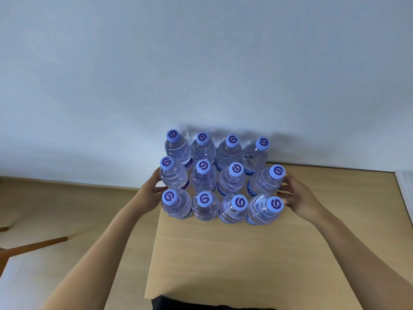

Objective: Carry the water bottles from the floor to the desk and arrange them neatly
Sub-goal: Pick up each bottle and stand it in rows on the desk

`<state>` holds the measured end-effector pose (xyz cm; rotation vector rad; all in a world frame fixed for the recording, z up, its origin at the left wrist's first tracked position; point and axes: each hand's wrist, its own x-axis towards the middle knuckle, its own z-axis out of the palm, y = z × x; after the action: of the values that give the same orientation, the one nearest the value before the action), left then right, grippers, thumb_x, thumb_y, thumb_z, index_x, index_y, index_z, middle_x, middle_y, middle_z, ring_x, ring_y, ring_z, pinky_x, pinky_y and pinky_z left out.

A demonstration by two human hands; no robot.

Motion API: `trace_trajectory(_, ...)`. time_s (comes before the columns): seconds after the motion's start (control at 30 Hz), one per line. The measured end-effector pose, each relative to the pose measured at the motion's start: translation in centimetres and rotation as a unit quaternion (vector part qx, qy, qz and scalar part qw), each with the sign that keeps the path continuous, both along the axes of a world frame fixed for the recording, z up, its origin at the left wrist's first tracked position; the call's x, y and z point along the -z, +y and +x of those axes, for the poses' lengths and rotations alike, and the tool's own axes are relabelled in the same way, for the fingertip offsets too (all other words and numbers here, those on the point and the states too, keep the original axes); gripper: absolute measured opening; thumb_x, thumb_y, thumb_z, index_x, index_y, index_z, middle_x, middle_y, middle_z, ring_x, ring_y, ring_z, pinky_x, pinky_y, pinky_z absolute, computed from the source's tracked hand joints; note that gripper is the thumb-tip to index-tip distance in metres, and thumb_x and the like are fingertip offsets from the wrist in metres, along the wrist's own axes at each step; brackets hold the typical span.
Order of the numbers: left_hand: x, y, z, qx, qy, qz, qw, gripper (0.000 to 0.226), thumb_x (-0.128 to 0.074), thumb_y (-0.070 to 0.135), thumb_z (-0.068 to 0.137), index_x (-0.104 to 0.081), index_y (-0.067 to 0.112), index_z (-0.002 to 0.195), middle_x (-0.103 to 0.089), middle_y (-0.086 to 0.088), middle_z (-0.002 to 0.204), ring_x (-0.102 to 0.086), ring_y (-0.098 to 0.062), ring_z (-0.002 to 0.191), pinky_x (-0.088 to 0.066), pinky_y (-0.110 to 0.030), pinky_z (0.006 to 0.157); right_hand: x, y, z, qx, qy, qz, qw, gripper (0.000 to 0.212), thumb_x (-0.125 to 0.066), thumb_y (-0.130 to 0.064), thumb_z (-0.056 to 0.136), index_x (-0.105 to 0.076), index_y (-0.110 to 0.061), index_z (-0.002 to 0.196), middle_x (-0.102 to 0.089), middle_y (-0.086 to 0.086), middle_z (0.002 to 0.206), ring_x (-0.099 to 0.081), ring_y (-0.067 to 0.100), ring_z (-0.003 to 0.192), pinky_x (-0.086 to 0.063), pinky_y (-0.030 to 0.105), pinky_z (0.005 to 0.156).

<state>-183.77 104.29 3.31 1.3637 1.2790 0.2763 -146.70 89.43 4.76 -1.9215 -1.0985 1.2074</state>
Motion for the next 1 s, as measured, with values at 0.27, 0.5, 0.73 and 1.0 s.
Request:
trace_trajectory(0.27,0.1,0.9,0.2,0.035,0.003,-0.002,0.999,0.079,-0.061,-0.009,0.087,-0.04,0.06,0.117,-0.058,0.021,0.124,-0.068,-0.005,0.098,-0.053,-0.022,0.072,0.9,1.2,0.3,0.015,0.018,0.007,1.0,0.054,-0.068,0.019,0.079,-0.06,-0.019,0.116,-0.07,-0.002,0.11,-0.07,-0.005,0.081,-0.05,0.01,0.069)
trace_trajectory(0.5,0.1,1.1,0.3,0.036,-0.006,-0.014,0.999,0.072,-0.059,-0.011,0.088,-0.042,0.047,0.127,-0.06,0.011,0.128,-0.07,-0.009,0.099,-0.055,-0.019,0.069,1.2,1.8,0.7,-0.005,0.02,-0.002,1.0,0.054,-0.063,0.02,0.081,-0.06,-0.02,0.118,-0.069,-0.002,0.11,-0.07,-0.004,0.083,-0.051,0.013,0.07)
trace_trajectory(0.73,0.0,0.8,0.3,0.035,-0.002,-0.007,0.999,0.074,-0.059,-0.01,0.088,-0.041,0.051,0.125,-0.06,0.016,0.125,-0.069,-0.001,0.096,-0.055,-0.018,0.07,1.7,2.5,0.4,0.013,0.027,-0.011,1.0,0.048,-0.067,0.018,0.08,-0.061,-0.023,0.104,-0.069,-0.007,0.104,-0.069,-0.004,0.076,-0.052,0.013,0.064)
trace_trajectory(1.0,-0.1,0.9,0.1,0.038,-0.002,-0.027,0.999,0.069,-0.057,-0.006,0.091,-0.041,0.046,0.133,-0.06,0.01,0.129,-0.069,-0.013,0.104,-0.057,-0.027,0.077,1.3,2.8,0.6,0.0,0.021,-0.024,0.999,0.037,-0.064,0.015,0.084,-0.062,-0.013,0.108,-0.069,0.003,0.108,-0.069,0.016,0.087,-0.053,0.016,0.071)
